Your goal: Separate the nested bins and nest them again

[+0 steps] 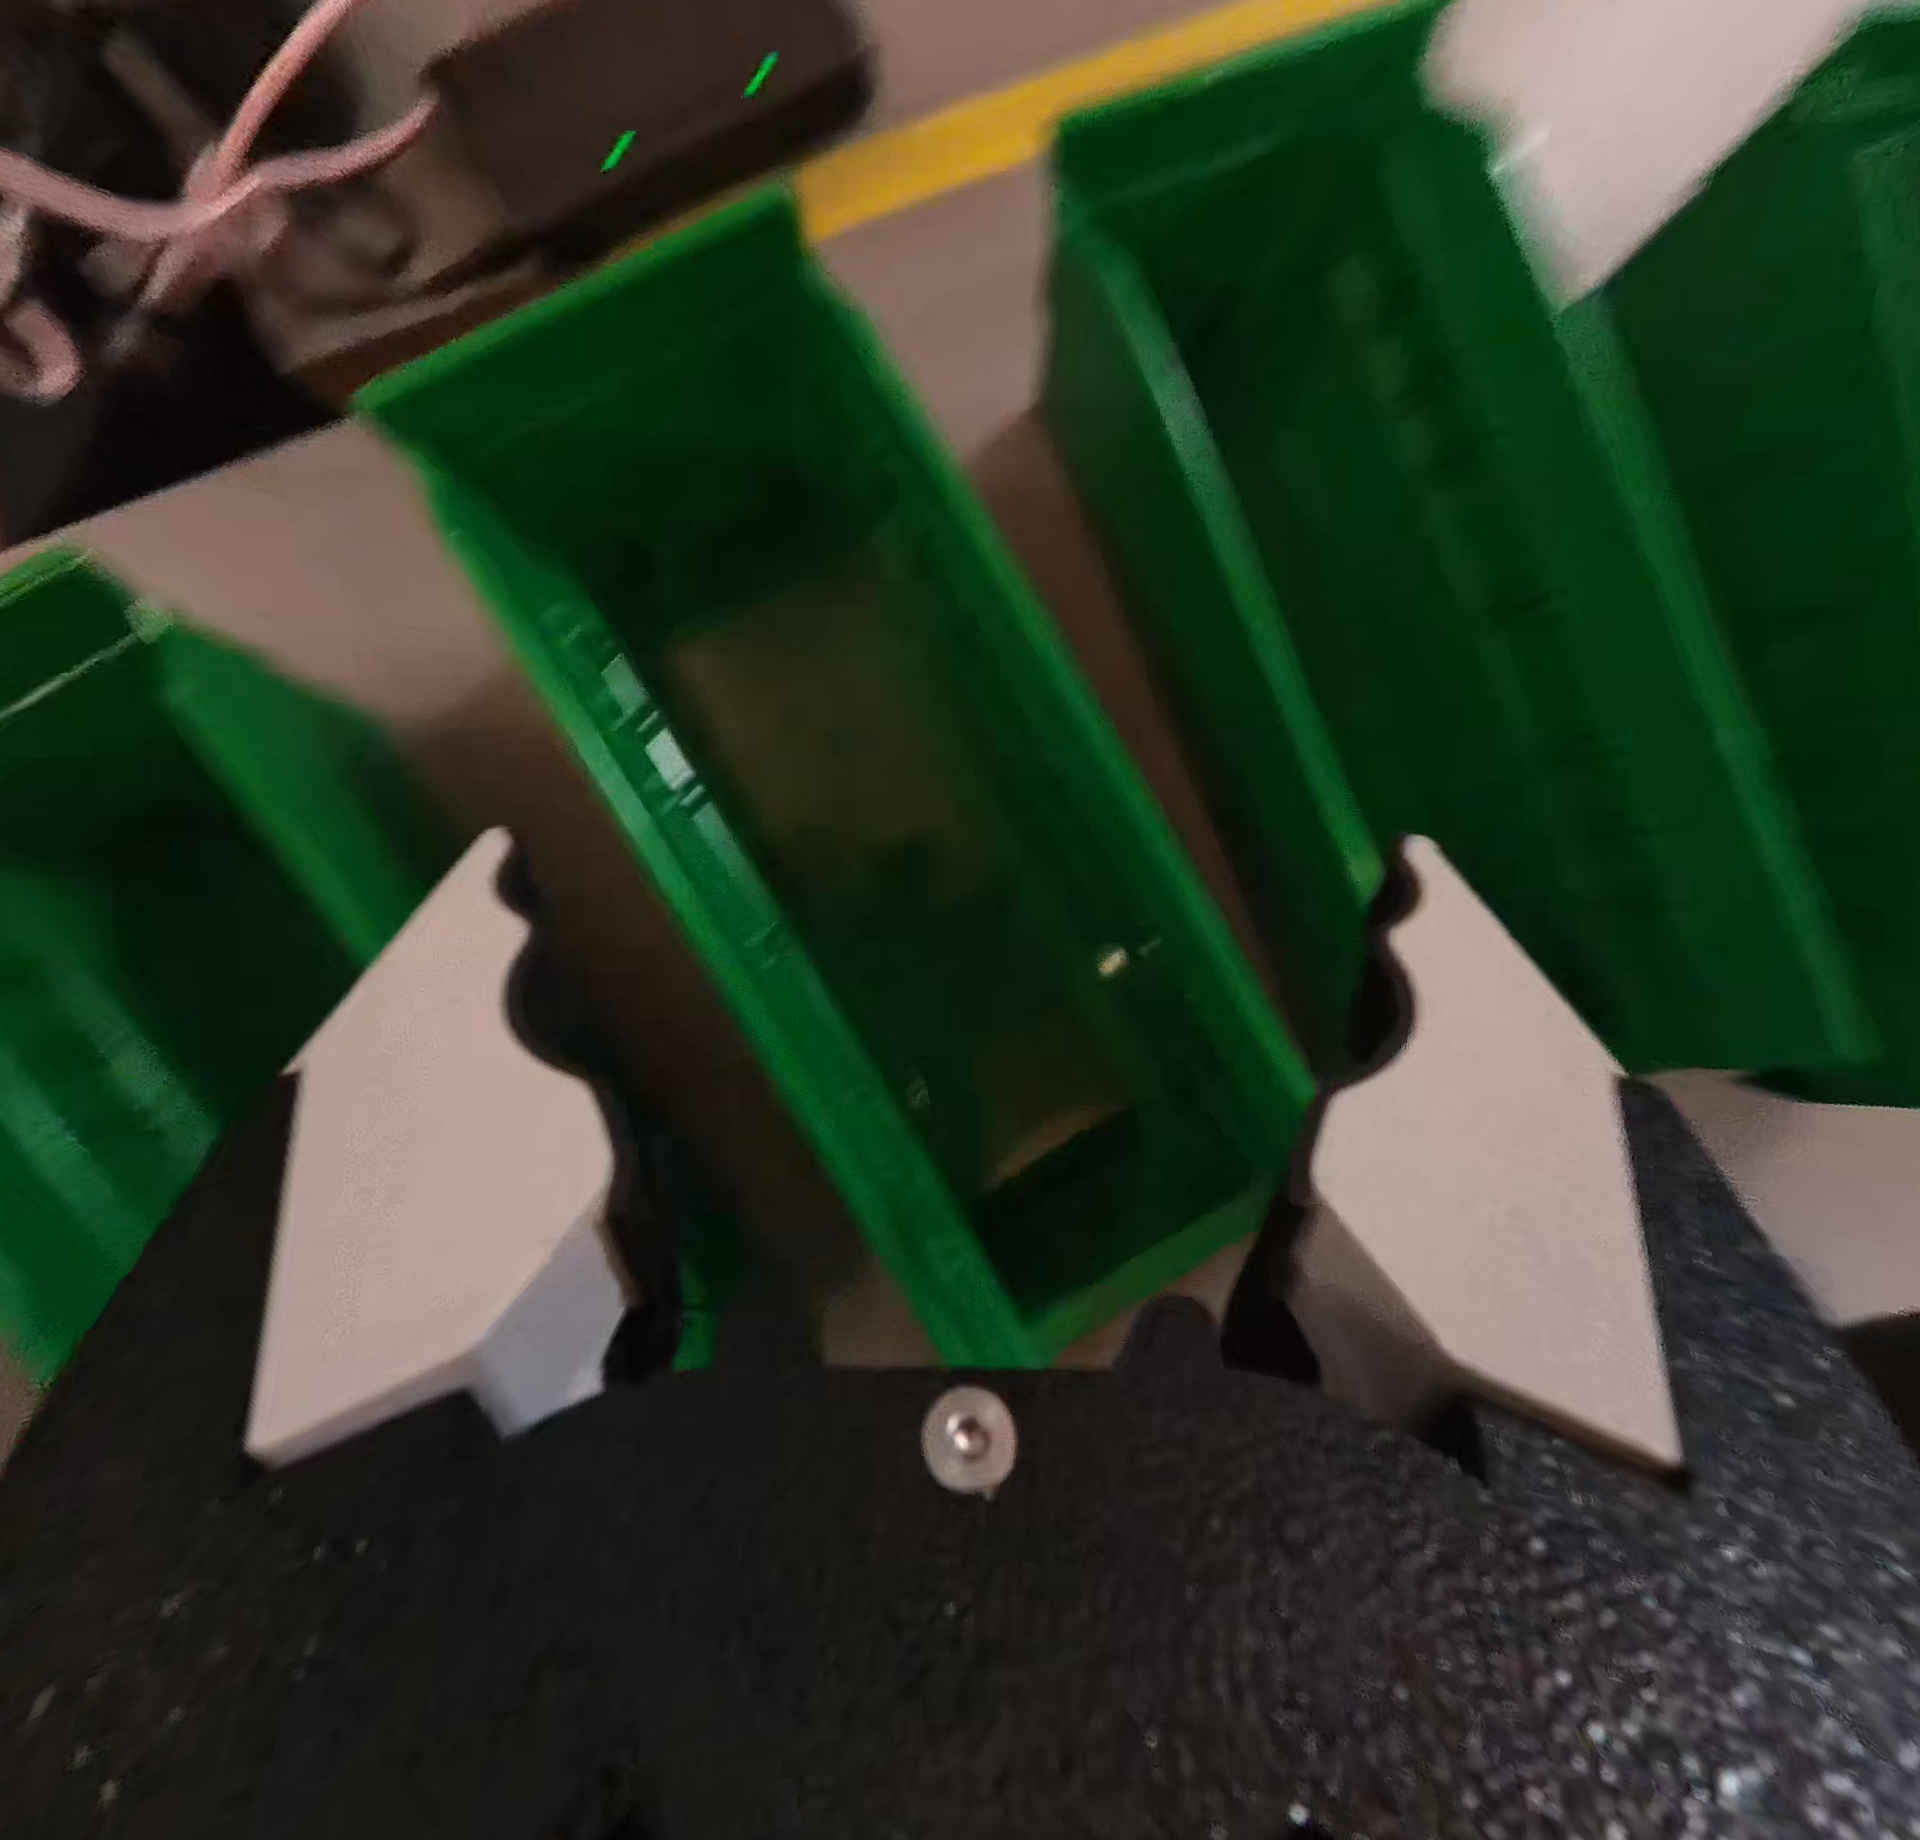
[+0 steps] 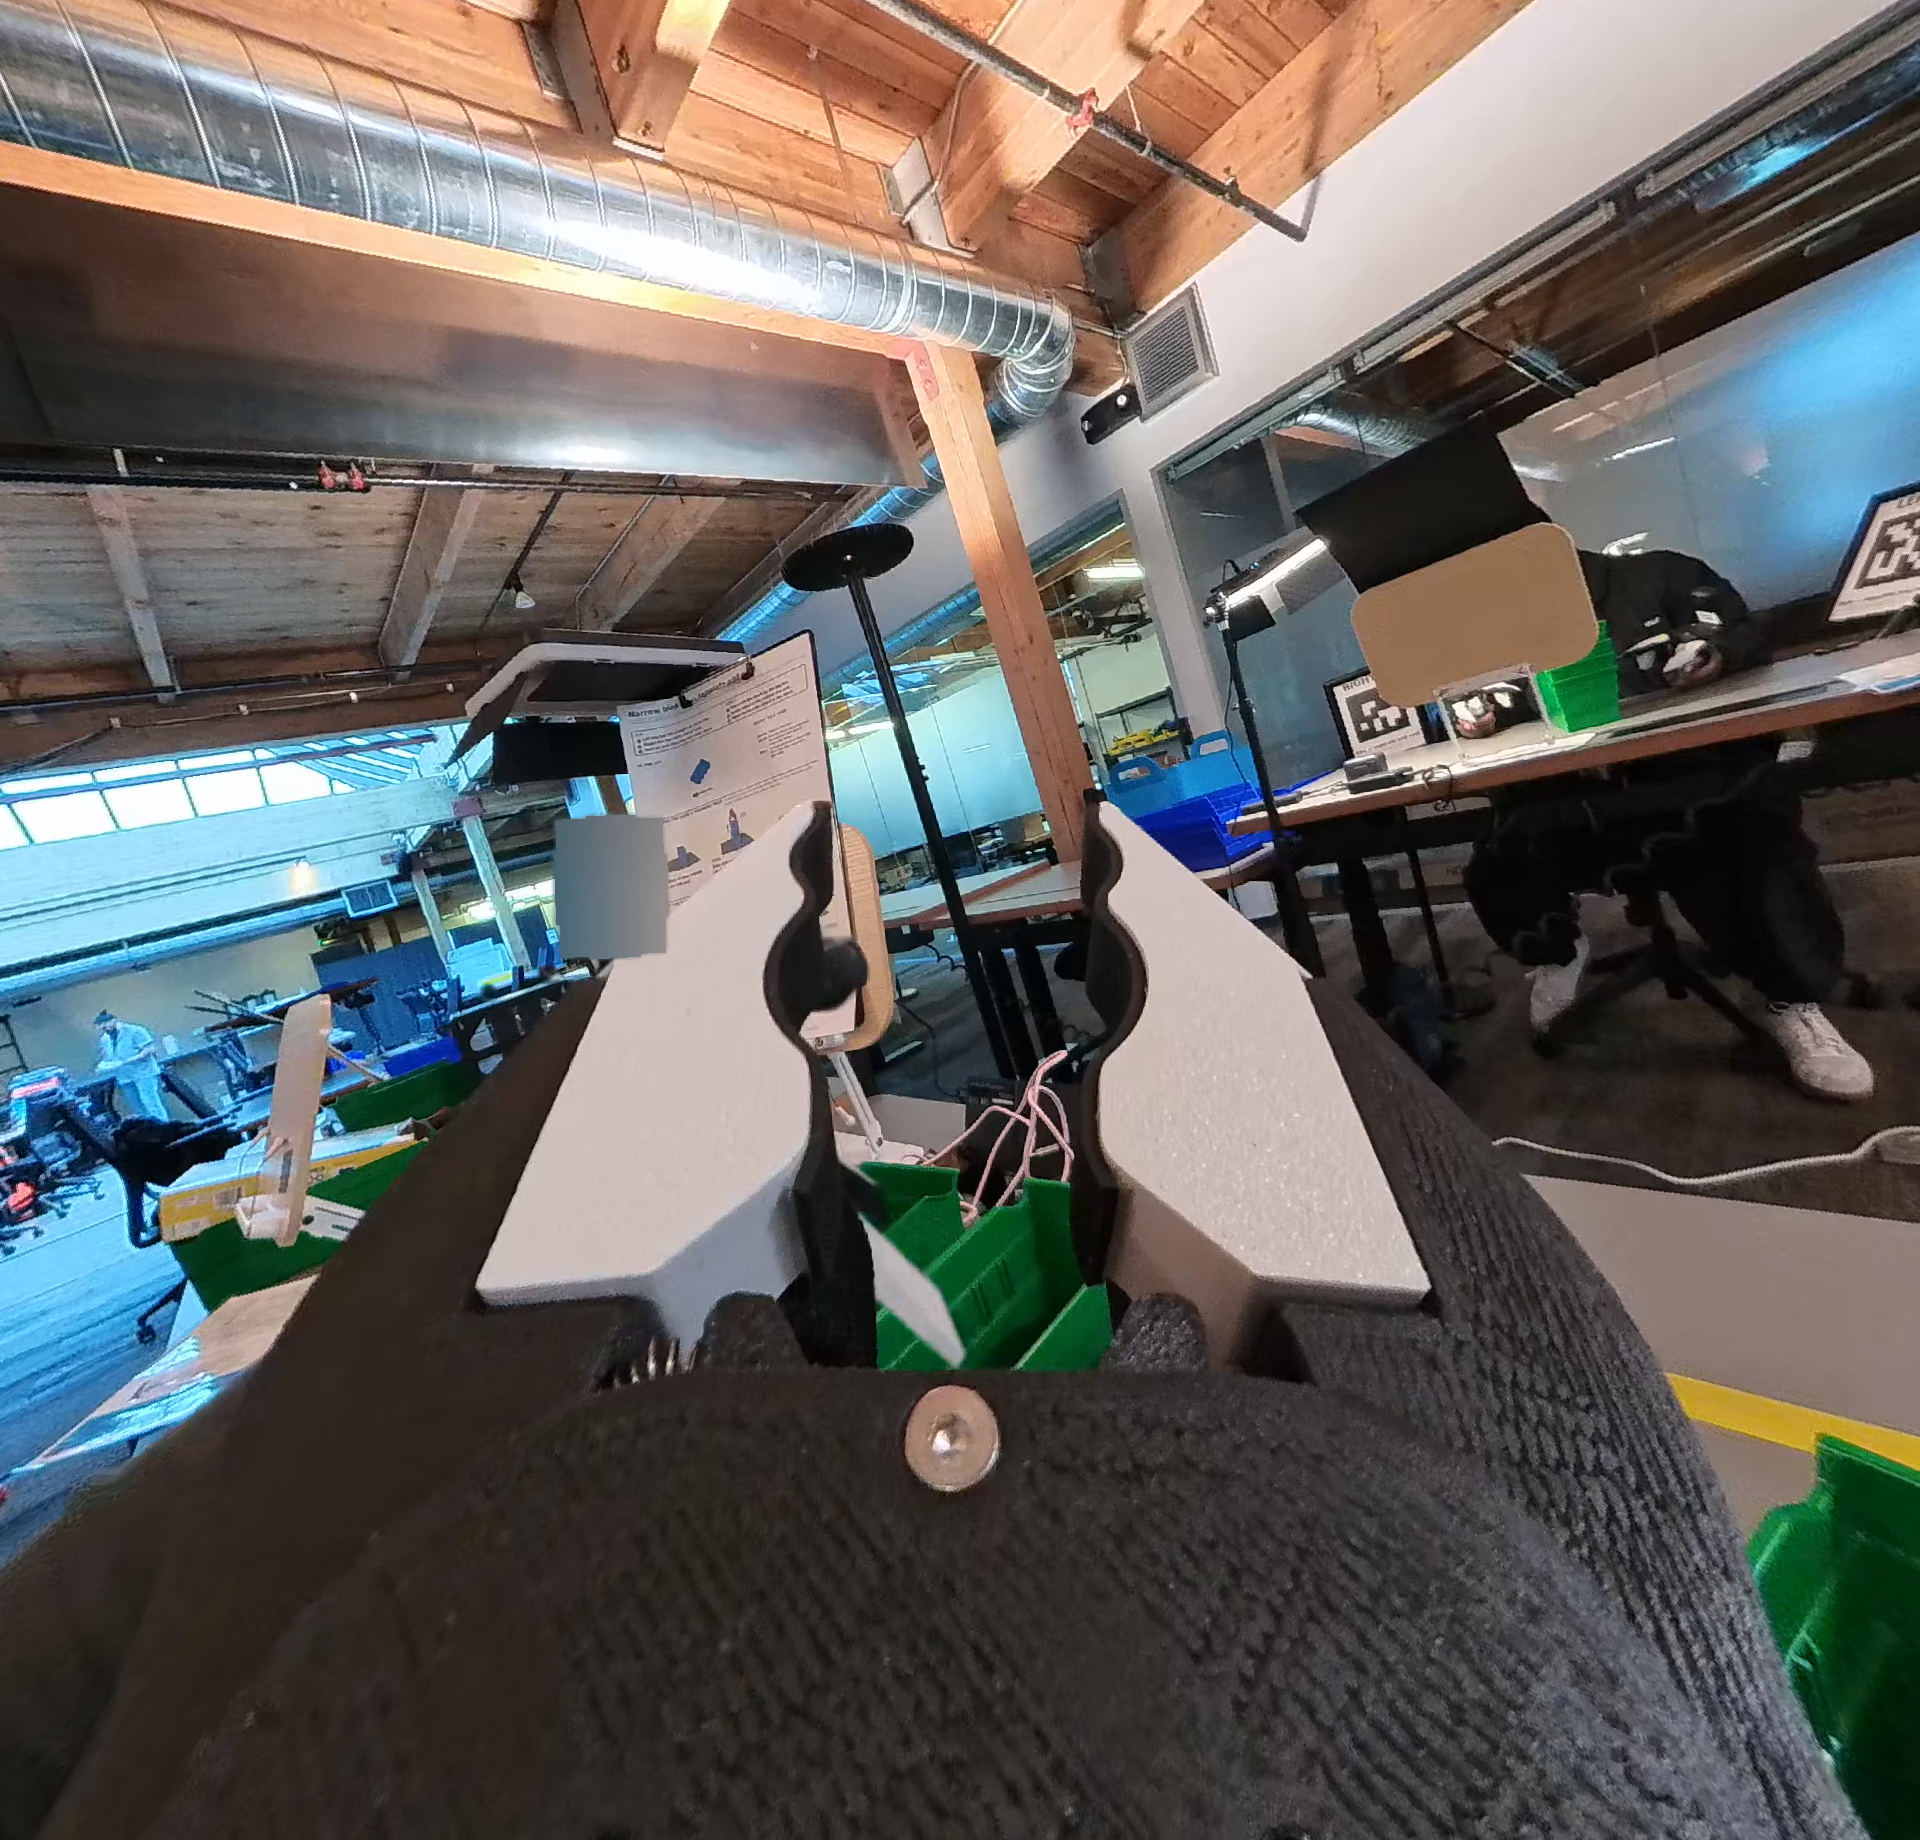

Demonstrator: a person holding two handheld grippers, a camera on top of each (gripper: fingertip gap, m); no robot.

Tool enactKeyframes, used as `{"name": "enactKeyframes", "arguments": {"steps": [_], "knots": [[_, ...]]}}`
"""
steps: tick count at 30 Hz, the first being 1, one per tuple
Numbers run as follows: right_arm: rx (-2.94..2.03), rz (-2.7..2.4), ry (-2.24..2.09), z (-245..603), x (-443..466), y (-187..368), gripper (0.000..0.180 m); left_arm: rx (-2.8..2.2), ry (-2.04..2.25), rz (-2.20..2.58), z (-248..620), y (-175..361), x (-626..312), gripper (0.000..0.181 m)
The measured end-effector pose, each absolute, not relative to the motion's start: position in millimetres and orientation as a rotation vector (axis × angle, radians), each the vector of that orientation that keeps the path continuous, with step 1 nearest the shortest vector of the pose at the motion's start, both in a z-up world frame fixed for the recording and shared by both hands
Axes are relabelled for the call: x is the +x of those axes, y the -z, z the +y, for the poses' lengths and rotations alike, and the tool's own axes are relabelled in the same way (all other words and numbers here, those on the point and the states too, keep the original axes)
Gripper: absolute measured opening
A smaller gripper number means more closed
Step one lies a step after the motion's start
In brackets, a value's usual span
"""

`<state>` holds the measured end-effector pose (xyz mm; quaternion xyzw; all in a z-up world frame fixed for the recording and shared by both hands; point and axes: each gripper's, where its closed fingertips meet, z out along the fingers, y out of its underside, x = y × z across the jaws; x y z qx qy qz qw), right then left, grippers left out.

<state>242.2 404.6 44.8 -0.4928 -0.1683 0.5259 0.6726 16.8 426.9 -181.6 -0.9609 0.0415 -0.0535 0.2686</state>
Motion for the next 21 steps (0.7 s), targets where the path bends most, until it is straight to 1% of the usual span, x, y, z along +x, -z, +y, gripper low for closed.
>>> {"name": "enactKeyframes", "arguments": {"steps": [1,9,11,15,16,21], "knots": [[-1.110,-0.376,-1.186,405,242,-45,0.047,-2.666,0.054,0.106,421,191,6,0.158],[-1.114,-0.358,-1.213,409,246,-43,0.048,-2.864,0.080,-0.021,424,226,3,0.158],[-1.110,-0.349,-1.222,410,248,-43,0.048,-2.916,0.078,-0.058,422,237,0,0.155],[-1.099,-0.329,-1.254,411,253,-43,0.047,-2.983,0.241,-0.099,414,256,13,0.153],[-1.097,-0.326,-1.263,412,254,-43,0.047,-2.980,0.243,-0.090,414,258,14,0.154],[-1.088,-0.317,-1.296,412,256,-44,0.047,-2.939,0.259,-0.064,417,256,15,0.144]]}}
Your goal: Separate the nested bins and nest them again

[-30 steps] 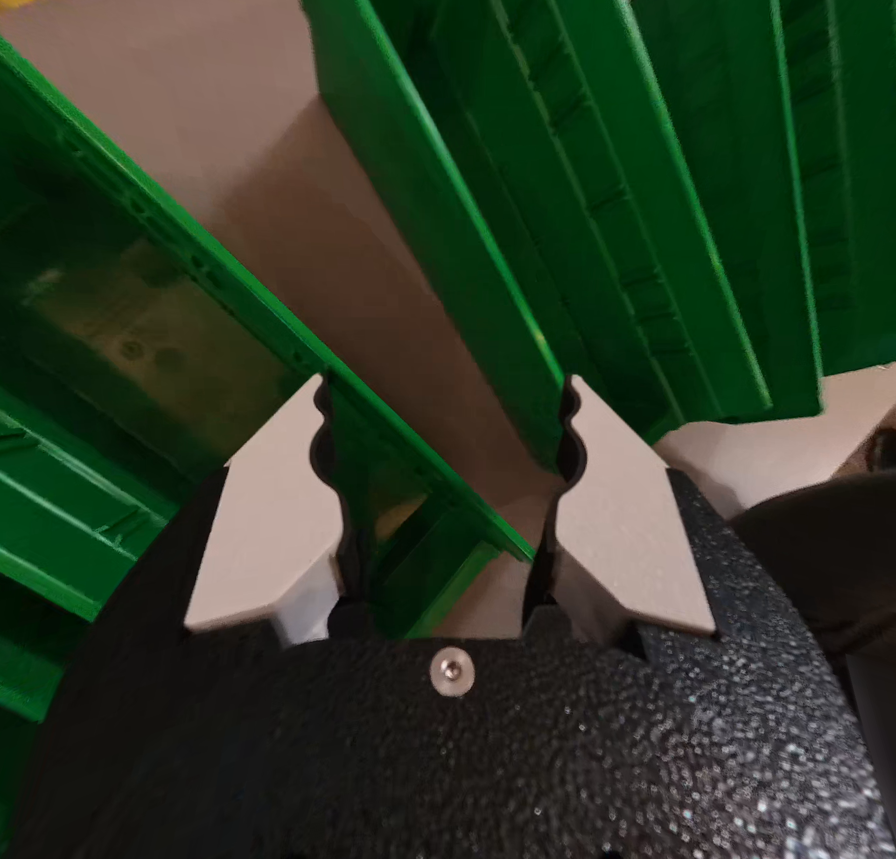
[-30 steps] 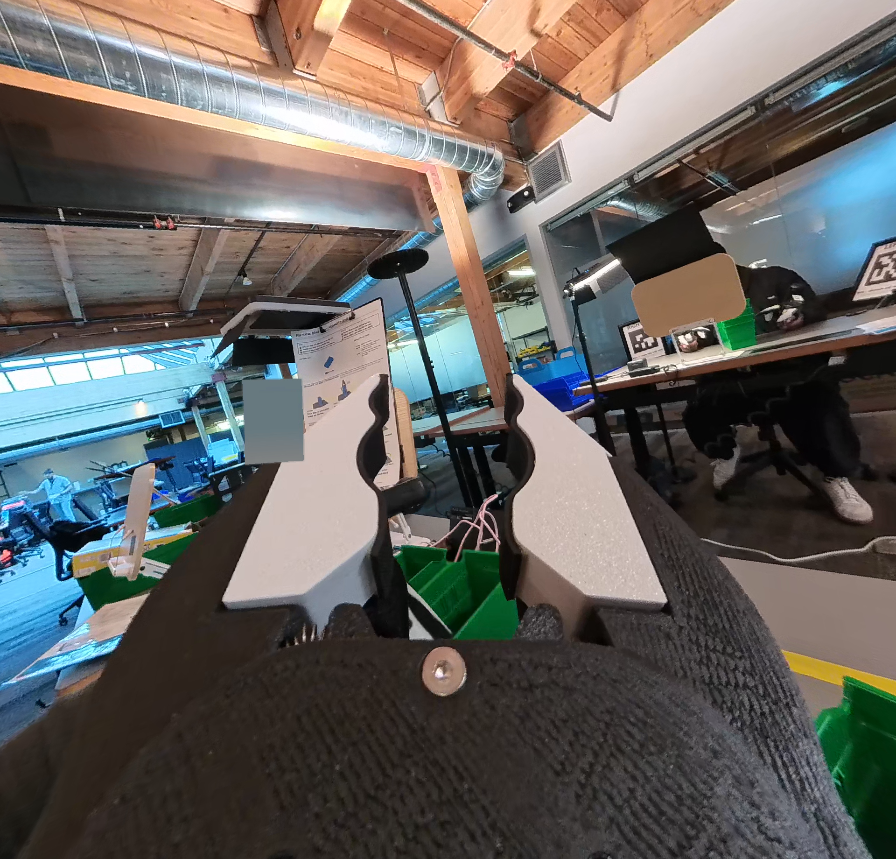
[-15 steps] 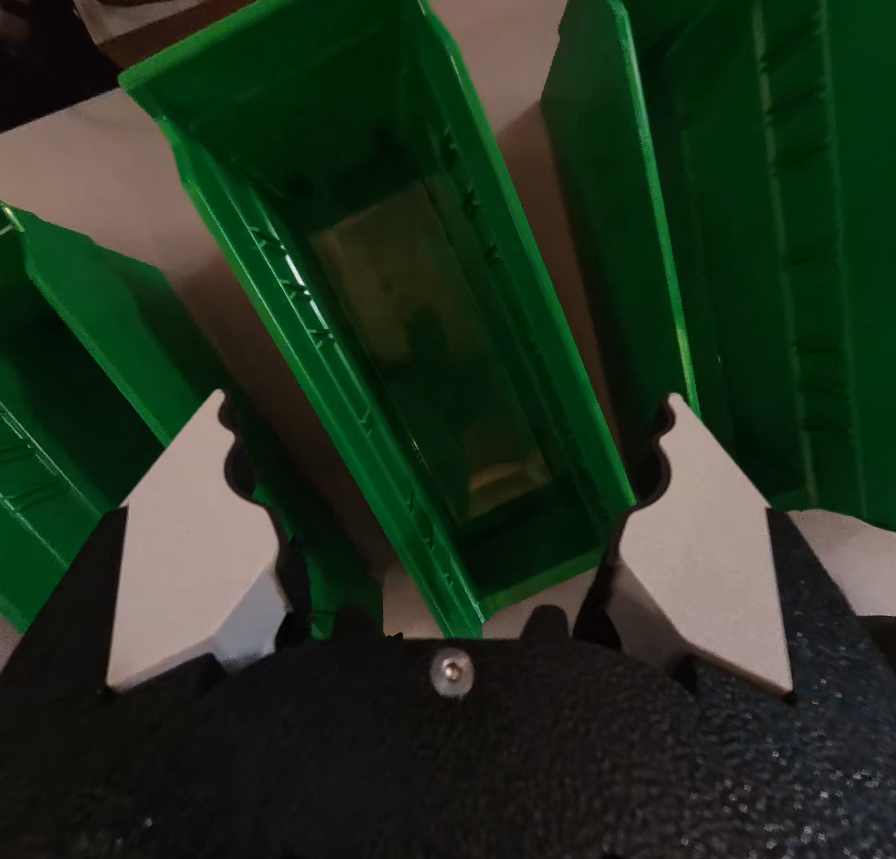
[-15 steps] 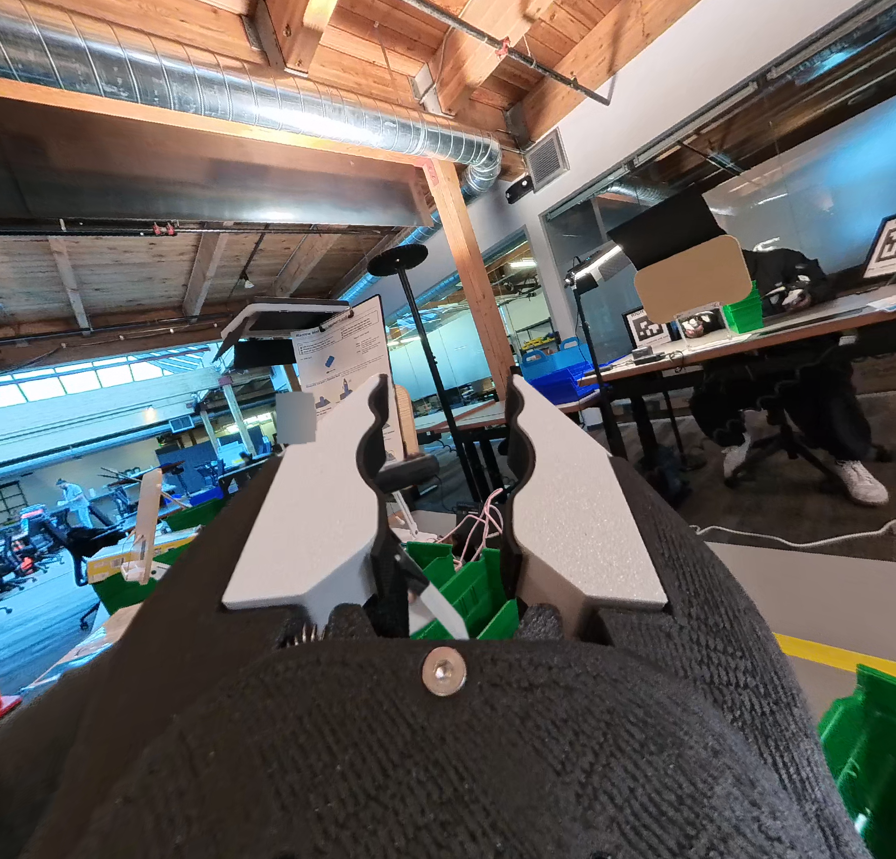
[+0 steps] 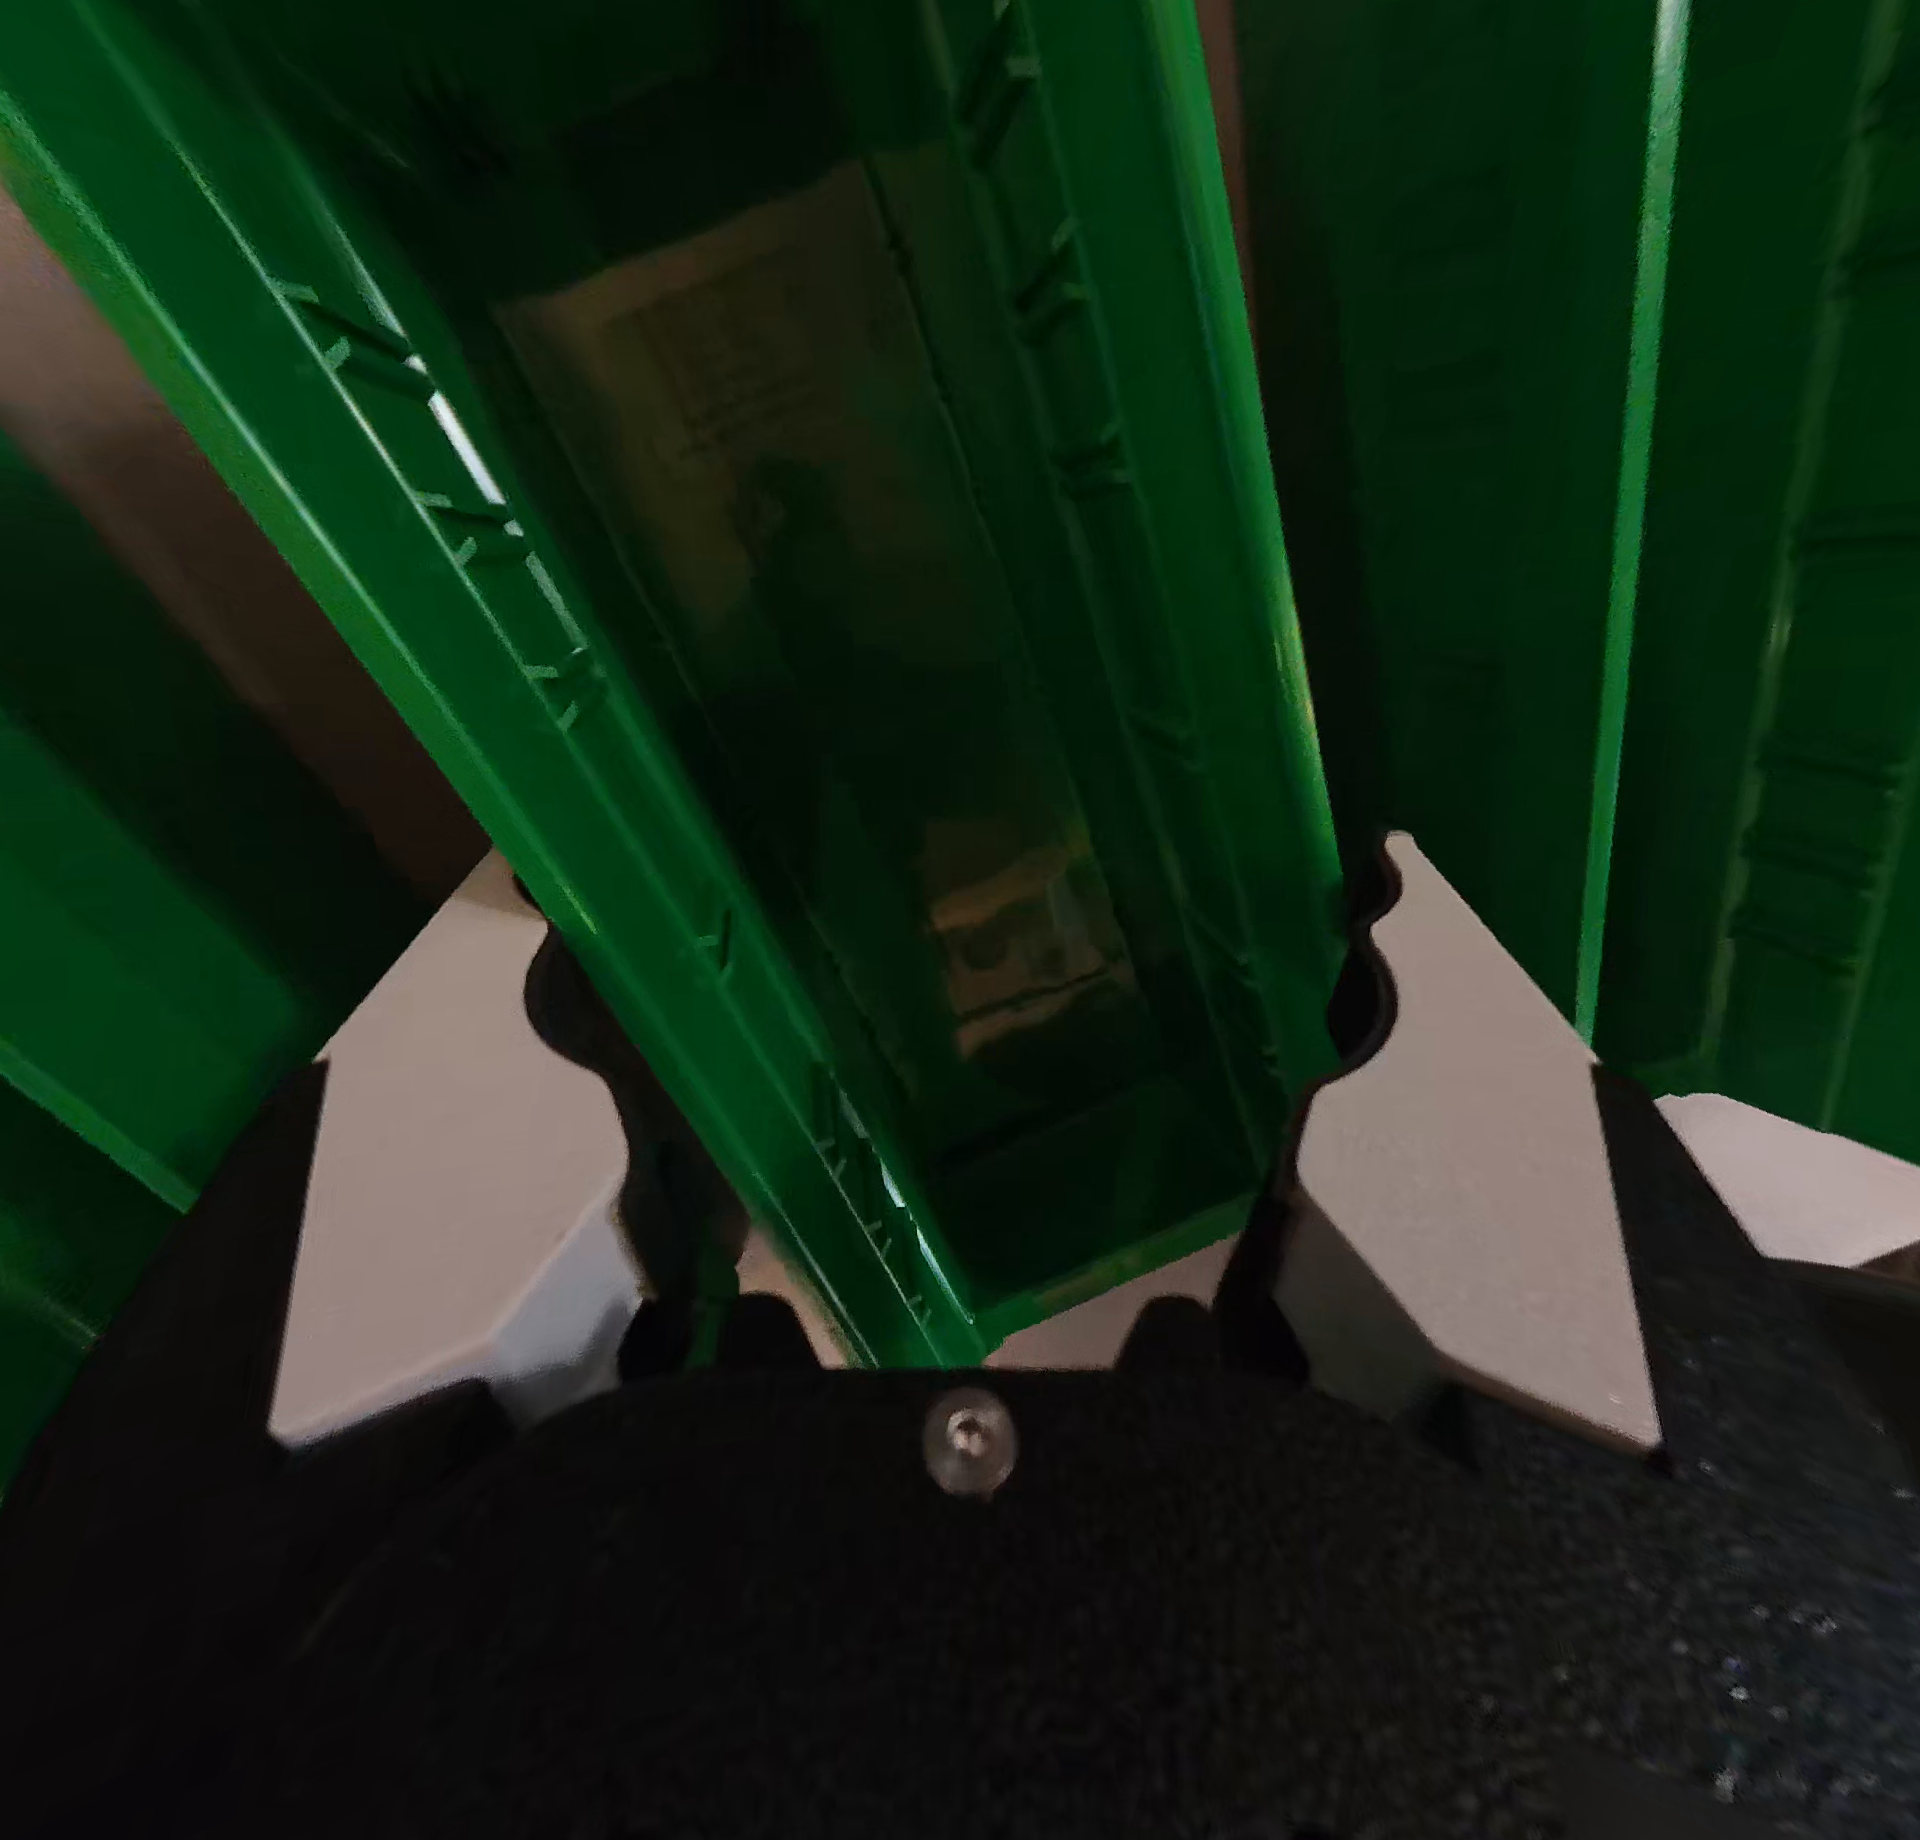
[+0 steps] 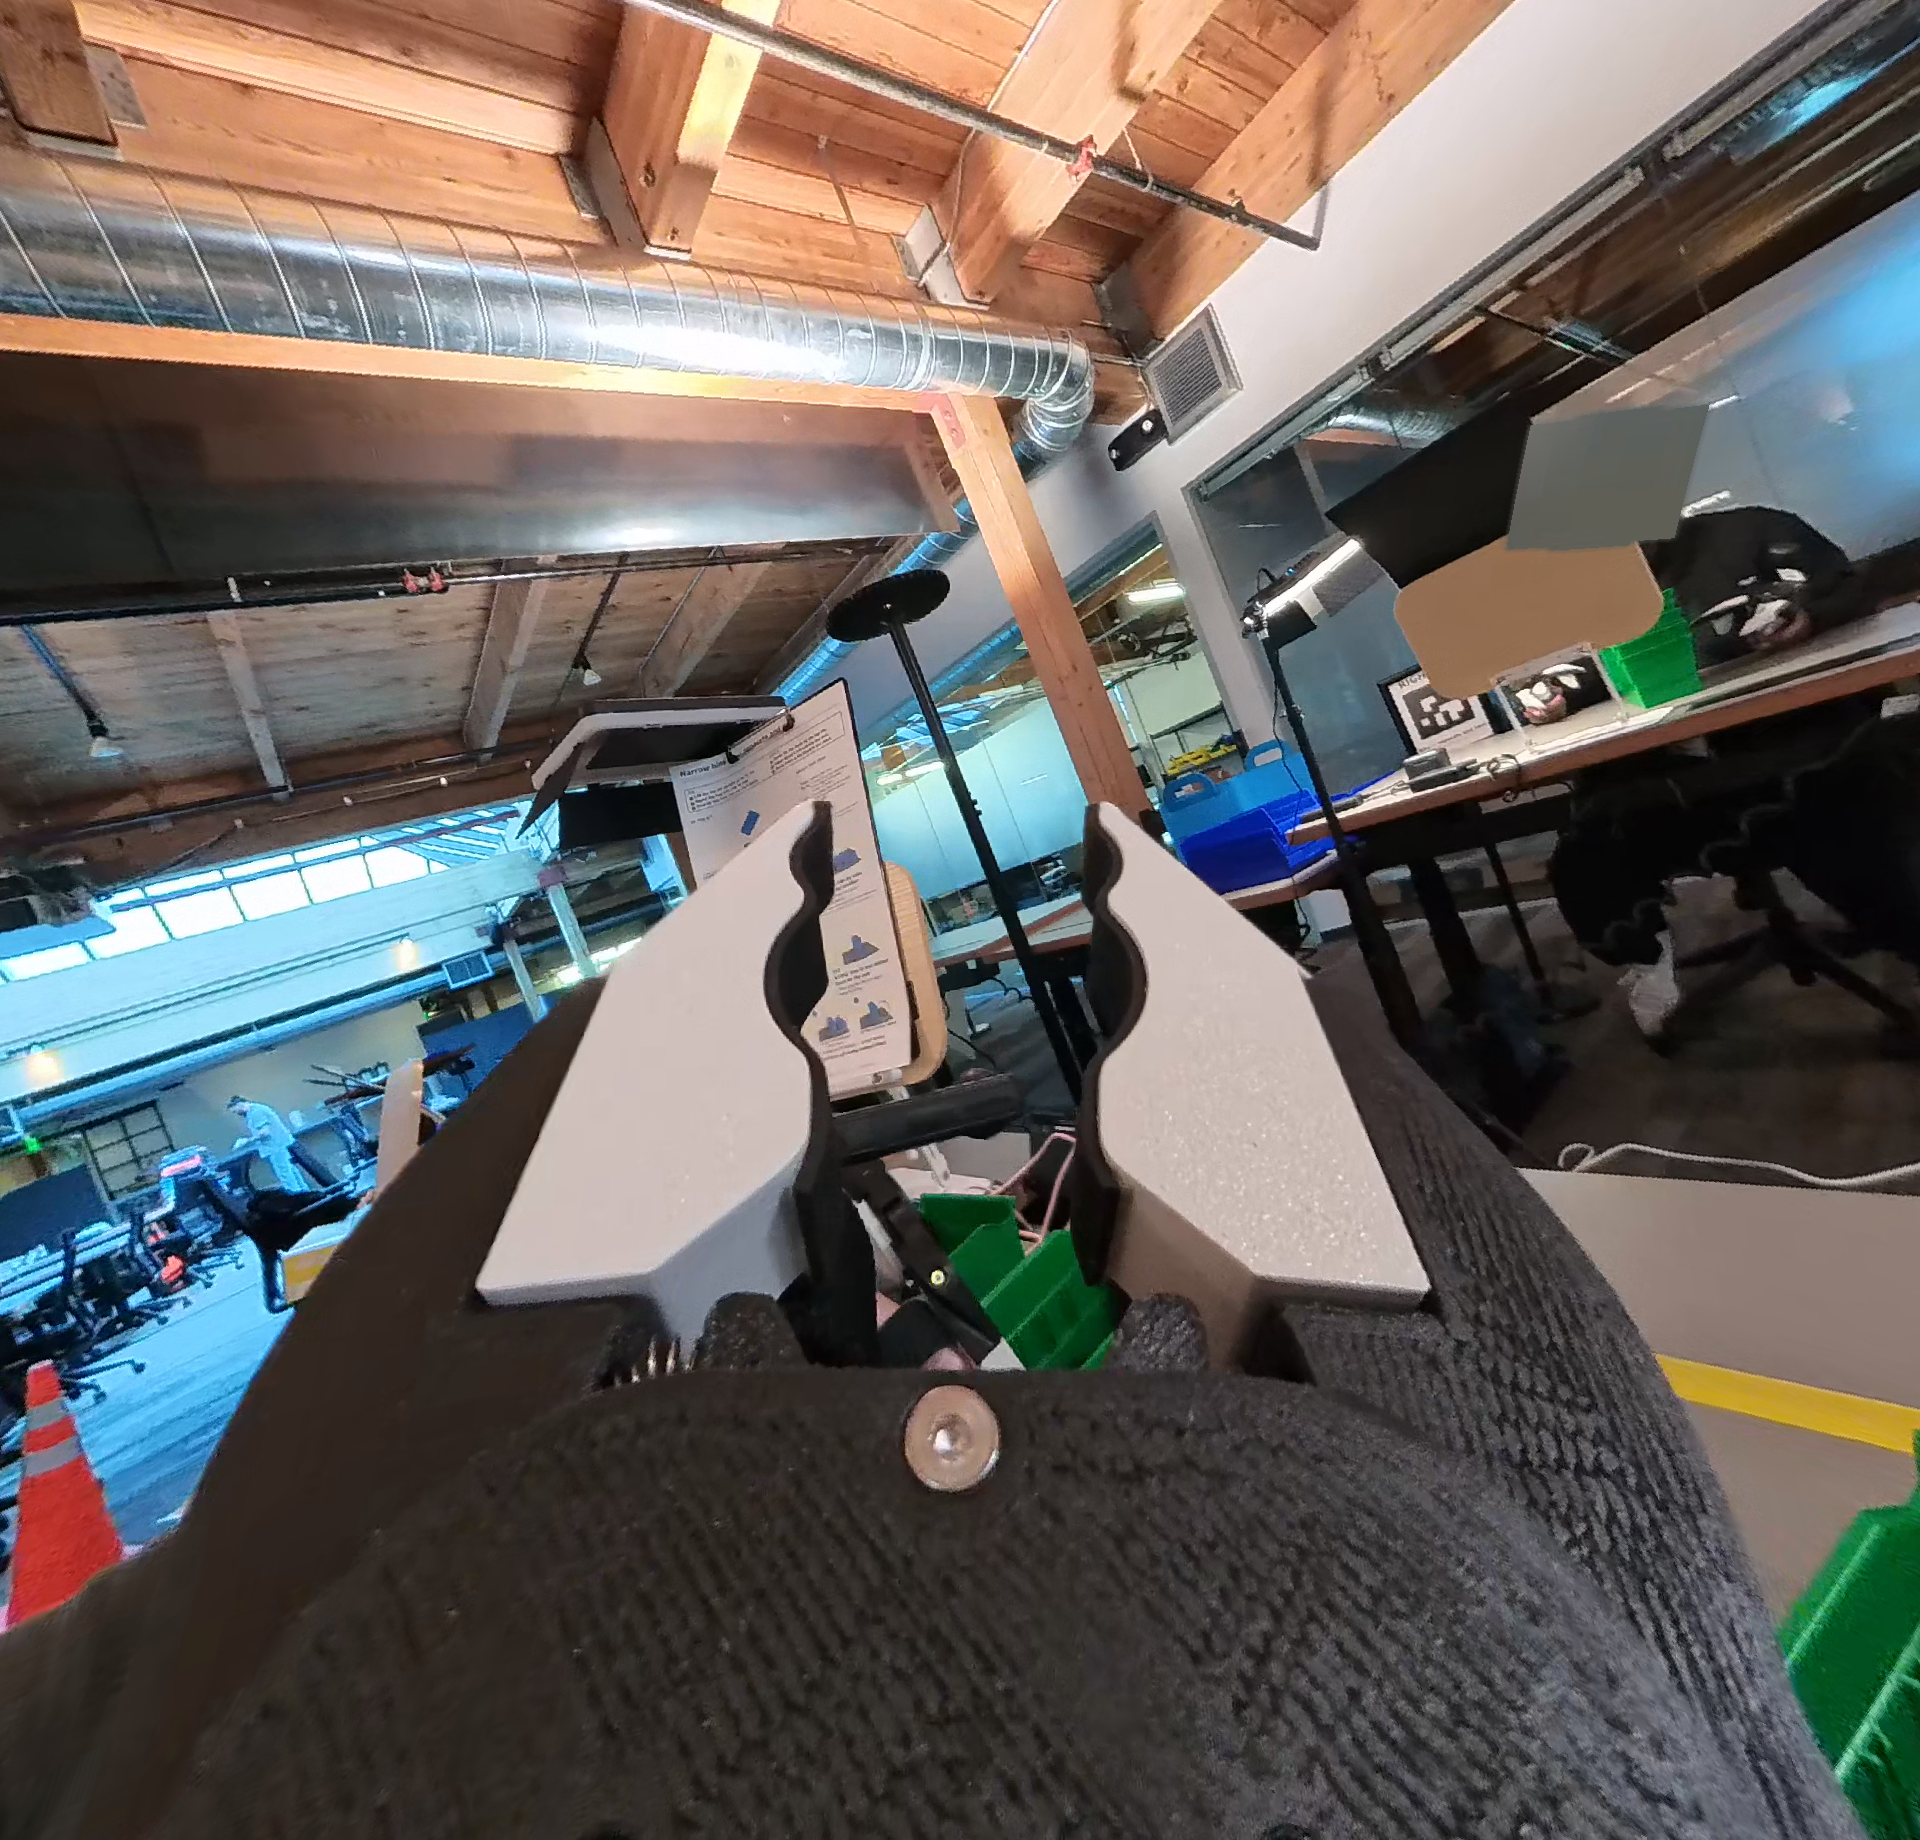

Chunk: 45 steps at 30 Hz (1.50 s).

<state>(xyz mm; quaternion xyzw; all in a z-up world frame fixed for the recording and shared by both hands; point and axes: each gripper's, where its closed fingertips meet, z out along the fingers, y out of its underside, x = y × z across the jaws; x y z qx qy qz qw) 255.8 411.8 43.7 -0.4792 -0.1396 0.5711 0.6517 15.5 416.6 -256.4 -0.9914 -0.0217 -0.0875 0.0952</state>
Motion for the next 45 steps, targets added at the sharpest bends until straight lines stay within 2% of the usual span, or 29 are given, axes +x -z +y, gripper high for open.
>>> {"name": "enactKeyframes", "arguments": {"steps": [9,16,24,30,36,45], "knots": [[-1.083,-0.313,-1.308,411,257,-44,0.047,-2.861,0.280,0.041,419,249,21,0.116],[-1.083,-0.317,-1.314,411,256,-44,0.047,-2.832,0.332,0.068,419,238,16,0.112],[-1.089,-0.309,-1.316,413,257,-43,0.047,-2.728,0.418,0.069,413,156,0,0.117],[-1.081,-0.291,-1.323,414,262,-43,0.047,-2.686,0.345,-0.052,394,103,-56,0.120],[-1.079,-0.283,-1.337,416,263,-43,0.047,-2.714,0.261,-0.214,362,110,-118,0.120],[-1.092,-0.292,-1.331,416,258,-41,0.047,-2.708,0.429,-0.264,346,145,-127,0.121]]}}
